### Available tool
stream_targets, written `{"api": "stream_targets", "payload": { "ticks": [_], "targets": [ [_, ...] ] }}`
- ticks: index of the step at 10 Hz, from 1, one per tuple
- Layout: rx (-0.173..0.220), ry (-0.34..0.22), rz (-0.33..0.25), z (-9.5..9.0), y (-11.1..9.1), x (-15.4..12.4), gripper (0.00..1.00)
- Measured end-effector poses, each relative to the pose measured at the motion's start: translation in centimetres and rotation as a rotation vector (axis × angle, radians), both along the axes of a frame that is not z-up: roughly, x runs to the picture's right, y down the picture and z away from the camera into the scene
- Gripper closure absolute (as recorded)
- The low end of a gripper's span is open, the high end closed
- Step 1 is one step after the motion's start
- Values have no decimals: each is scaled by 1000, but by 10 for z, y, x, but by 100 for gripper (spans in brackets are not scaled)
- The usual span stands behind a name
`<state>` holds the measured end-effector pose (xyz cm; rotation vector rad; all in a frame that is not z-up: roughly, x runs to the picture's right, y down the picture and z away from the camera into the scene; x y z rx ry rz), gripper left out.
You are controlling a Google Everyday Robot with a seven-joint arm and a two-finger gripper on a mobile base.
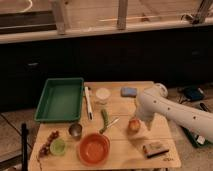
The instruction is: Place apple in paper cup
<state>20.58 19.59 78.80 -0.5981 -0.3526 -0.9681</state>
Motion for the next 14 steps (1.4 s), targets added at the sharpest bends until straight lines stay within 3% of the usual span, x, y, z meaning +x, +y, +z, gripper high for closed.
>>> {"api": "stream_targets", "payload": {
  "ticks": [2,6,8,14],
  "targets": [
    [-1,-1,-1,0,-2,0,40],
    [-3,-2,2,0,-4,2,40],
    [-3,-2,-4,-2,-9,2,50],
    [-2,-3,-9,-4,-20,0,51]
  ]
}}
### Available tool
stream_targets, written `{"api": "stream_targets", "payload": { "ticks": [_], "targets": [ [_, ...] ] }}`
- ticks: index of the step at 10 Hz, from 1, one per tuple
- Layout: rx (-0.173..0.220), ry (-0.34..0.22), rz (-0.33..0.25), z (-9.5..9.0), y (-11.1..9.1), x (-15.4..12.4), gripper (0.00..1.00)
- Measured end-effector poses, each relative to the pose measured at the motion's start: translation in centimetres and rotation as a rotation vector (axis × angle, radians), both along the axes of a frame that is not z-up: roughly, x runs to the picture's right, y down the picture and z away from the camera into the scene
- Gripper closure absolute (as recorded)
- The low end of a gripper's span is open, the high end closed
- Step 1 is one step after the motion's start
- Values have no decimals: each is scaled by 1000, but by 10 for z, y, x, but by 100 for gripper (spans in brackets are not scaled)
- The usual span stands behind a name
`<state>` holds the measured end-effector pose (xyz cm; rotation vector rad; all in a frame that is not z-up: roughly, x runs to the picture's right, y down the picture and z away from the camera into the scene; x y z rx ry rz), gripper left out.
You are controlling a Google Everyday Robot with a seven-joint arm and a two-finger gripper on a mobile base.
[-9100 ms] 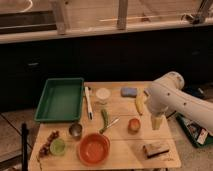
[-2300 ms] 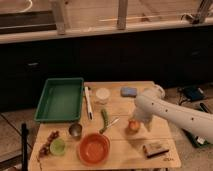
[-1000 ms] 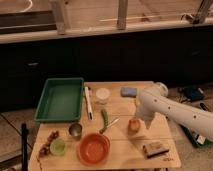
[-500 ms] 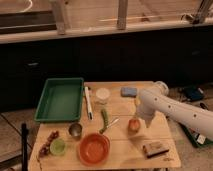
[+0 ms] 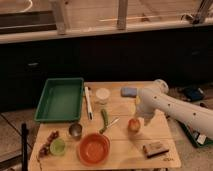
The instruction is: Place apple in paper cup
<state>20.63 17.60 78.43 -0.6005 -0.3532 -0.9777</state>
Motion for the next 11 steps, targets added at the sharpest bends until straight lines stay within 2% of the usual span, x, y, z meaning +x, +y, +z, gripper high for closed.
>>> {"api": "stream_targets", "payload": {
  "ticks": [3,7,11],
  "targets": [
    [5,-1,-3,-4,-11,-4,56],
    [-1,-4,-5,-3,-14,-5,37],
    [-12,-17,-20,-1,-8,-7,37]
  ]
}}
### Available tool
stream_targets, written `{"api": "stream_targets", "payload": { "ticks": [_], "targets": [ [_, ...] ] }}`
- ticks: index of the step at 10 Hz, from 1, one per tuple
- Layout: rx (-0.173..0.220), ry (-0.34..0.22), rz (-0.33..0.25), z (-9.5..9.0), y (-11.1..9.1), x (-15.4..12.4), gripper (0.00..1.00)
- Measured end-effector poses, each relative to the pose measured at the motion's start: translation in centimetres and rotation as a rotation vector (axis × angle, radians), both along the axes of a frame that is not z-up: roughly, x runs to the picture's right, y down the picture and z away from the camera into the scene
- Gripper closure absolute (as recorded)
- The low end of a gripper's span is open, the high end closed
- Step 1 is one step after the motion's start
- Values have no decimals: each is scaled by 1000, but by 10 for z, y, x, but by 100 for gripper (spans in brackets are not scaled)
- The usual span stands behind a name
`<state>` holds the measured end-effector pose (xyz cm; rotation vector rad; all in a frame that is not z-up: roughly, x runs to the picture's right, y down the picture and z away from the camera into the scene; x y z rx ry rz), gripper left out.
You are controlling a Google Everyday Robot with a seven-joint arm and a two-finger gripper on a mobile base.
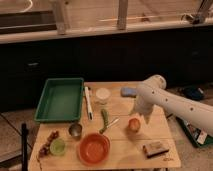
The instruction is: Place apple in paper cup
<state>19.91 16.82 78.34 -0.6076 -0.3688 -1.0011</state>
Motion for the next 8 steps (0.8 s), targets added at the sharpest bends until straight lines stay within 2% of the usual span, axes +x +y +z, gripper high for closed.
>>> {"api": "stream_targets", "payload": {
  "ticks": [5,8],
  "targets": [
    [-7,-11,-10,8,9,-3,37],
    [-7,-3,6,4,4,2,37]
  ]
}}
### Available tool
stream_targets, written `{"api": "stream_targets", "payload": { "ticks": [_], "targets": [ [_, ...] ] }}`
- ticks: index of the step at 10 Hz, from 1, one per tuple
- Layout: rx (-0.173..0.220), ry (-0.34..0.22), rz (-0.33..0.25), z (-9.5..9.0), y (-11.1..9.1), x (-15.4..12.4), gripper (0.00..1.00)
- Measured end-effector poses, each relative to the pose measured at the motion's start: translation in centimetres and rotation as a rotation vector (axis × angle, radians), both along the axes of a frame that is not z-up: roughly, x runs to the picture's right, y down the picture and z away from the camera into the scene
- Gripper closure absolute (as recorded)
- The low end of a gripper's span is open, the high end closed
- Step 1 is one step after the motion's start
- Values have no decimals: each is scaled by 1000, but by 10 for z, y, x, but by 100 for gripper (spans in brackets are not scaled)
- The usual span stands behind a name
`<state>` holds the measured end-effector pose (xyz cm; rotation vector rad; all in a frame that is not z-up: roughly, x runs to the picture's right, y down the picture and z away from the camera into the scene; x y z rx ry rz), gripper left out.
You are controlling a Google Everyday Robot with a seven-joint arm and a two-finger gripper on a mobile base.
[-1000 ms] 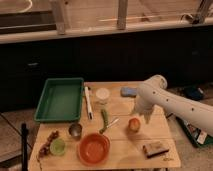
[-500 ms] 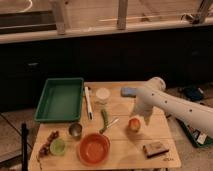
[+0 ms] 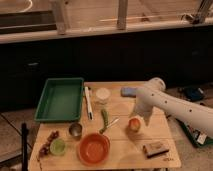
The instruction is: Place apple in paper cup
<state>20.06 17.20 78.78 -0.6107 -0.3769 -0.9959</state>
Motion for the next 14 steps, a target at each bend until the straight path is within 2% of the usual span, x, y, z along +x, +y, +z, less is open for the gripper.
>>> {"api": "stream_targets", "payload": {
  "ticks": [2,4,5,6,11,14],
  "targets": [
    [1,0,1,-1,-2,0,43],
    [0,-1,3,-1,-3,-1,43],
    [-2,0,6,0,-1,0,43],
    [-5,0,8,2,1,1,37],
    [-6,0,15,0,-3,1,37],
    [-15,0,17,3,1,2,37]
  ]
}}
